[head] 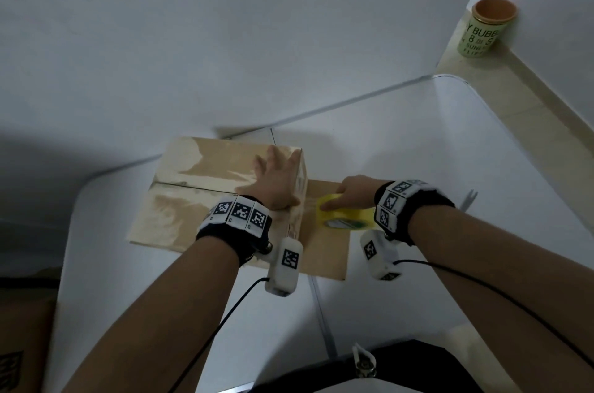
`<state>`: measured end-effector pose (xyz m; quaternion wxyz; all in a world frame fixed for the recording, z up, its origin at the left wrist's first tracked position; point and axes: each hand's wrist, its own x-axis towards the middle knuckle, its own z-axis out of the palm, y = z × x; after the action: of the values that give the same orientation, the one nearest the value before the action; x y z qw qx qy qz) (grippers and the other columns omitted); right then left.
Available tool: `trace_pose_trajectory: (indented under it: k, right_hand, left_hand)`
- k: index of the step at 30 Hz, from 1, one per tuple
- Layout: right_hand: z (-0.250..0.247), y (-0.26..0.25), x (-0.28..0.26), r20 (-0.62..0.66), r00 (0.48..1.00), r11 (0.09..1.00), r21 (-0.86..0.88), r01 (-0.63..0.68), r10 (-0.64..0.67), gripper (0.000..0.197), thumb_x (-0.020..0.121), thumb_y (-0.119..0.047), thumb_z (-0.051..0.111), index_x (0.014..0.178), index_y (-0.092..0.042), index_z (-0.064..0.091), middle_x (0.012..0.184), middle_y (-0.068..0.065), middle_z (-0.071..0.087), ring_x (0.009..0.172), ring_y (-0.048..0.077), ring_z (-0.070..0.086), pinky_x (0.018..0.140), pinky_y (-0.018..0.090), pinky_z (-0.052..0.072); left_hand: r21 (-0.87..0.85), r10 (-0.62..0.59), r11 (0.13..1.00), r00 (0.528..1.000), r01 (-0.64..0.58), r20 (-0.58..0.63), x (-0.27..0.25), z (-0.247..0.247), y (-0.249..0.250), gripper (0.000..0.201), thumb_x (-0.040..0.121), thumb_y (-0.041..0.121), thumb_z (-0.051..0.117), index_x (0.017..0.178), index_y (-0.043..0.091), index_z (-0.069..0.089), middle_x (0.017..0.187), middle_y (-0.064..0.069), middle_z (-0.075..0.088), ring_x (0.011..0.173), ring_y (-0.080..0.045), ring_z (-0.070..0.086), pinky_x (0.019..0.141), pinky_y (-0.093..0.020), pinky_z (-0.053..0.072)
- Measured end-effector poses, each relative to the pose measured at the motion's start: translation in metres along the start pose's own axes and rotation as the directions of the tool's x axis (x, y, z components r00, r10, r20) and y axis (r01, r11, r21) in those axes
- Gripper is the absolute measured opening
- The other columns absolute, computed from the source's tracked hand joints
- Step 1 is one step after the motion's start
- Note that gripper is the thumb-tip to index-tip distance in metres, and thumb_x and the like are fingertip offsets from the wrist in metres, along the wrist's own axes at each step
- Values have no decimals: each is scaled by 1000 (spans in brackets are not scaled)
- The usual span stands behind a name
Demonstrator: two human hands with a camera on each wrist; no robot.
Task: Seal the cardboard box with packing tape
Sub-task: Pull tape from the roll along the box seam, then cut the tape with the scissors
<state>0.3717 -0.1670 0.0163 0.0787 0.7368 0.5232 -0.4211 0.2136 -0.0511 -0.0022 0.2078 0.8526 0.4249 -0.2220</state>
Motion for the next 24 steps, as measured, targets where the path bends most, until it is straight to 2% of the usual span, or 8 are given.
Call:
trace_pose_trajectory:
  k: [4,6,8,9,14,17,20,24]
  right_hand:
    - [18,-2,10,27,1000,1000,10,6,-6,68,87,-64,48,120,-6,59,121,10,60,109,27,57,80,31,41]
    - [27,-2,17,37,999,999,42,9,-10,53,87,-63,49,97,-12,61,99,3,60,89,19,57,69,26,39]
    - [32,-3,18,9,1000,995,100,-2,1,45,87,-61,51,68,-21,44,73,-5,44,64,10,44,55,23,31]
    - [32,-5,18,-8,1000,992,127,2,-1,45,88,-60,51,66,-21,41,70,-6,40,63,10,41,53,22,29]
    - [26,15,15,-223,973,955,296,14,55,49,101,-41,33,107,-1,61,110,11,63,100,29,58,79,31,41]
    - [33,60,11,-345,878,875,462,-148,331,34,99,-27,42,109,0,60,115,19,62,104,32,59,78,30,41]
    - [52,107,-5,-255,759,728,568,-384,599,34,94,-18,46,125,-6,50,134,19,44,119,36,48,96,36,40]
    - [87,148,-19,-172,637,591,603,-535,752,44,89,-18,47,134,-15,43,145,18,27,128,39,36,110,43,32]
  left_hand:
    - [-77,-33,997,999,32,-19,-16,1,6,110,80,28,72,138,54,-19,154,-5,-33,140,-40,-28,99,-82,6]
    - [-86,-43,996,998,39,-42,-25,3,11,110,82,27,71,140,51,-19,153,-5,-35,139,-41,-29,100,-80,8]
    - [-82,-67,995,995,62,-69,-28,7,16,109,84,27,71,143,49,-19,153,-3,-35,139,-41,-29,95,-84,7]
    - [-76,-90,994,993,84,-81,-31,8,20,108,84,28,70,143,48,-19,154,-2,-34,140,-40,-28,92,-86,6]
    - [-5,-150,989,980,151,-134,-31,12,27,107,87,28,66,143,49,-23,155,-3,-32,142,-40,-24,90,-86,8]
    - [7,-181,983,969,184,-171,-25,12,35,96,91,23,56,145,45,-21,157,-7,-25,143,-44,-18,93,-84,8]
    - [47,-103,992,972,115,-209,-17,8,46,83,93,23,49,152,31,-8,159,-10,-20,144,-40,-17,106,-74,2]
    - [104,76,993,970,-54,-230,-7,4,56,67,93,23,47,152,30,15,160,-1,-19,145,-32,-22,114,-62,-6]
